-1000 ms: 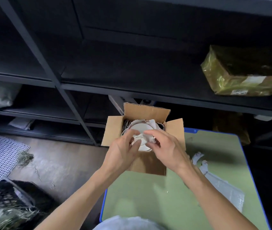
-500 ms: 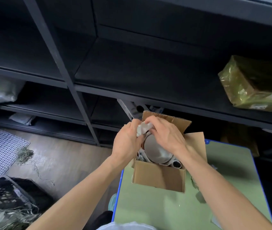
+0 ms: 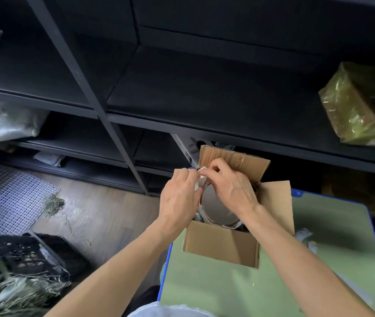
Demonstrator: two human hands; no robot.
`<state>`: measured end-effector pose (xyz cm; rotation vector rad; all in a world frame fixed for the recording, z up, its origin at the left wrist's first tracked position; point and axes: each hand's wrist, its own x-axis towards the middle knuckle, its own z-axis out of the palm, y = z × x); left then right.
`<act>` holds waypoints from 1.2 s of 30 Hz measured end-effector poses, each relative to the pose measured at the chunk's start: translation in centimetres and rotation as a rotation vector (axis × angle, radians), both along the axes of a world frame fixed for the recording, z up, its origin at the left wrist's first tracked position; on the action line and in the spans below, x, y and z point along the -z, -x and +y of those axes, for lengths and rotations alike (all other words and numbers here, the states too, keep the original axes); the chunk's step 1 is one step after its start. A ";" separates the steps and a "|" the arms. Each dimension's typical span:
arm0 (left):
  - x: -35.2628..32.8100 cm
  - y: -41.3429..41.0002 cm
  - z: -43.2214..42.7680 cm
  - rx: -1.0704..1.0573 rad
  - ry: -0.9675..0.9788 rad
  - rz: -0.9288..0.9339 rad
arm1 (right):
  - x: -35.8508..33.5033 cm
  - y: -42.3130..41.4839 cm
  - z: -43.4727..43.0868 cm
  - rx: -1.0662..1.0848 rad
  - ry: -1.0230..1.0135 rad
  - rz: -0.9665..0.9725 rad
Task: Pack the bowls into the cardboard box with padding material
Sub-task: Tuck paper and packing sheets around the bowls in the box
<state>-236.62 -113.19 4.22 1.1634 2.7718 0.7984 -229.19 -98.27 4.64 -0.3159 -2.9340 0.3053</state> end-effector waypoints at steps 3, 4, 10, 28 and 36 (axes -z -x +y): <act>0.4 -0.3 -0.2 0.010 -0.015 0.031 | 0.2 0.0 0.3 -0.032 0.023 0.034; 0.5 -0.3 -0.3 0.018 -0.020 0.042 | 0.3 -0.1 0.4 -0.042 0.027 0.048; 0.4 0.1 -0.4 0.046 0.005 0.075 | 1.0 -0.2 0.2 -0.004 -0.031 0.063; 0.8 2.1 0.6 0.302 0.068 0.280 | 0.7 -2.1 -1.0 0.219 0.279 0.077; 0.7 2.3 1.5 0.245 0.082 0.282 | 0.9 -2.5 -1.1 0.255 0.237 0.117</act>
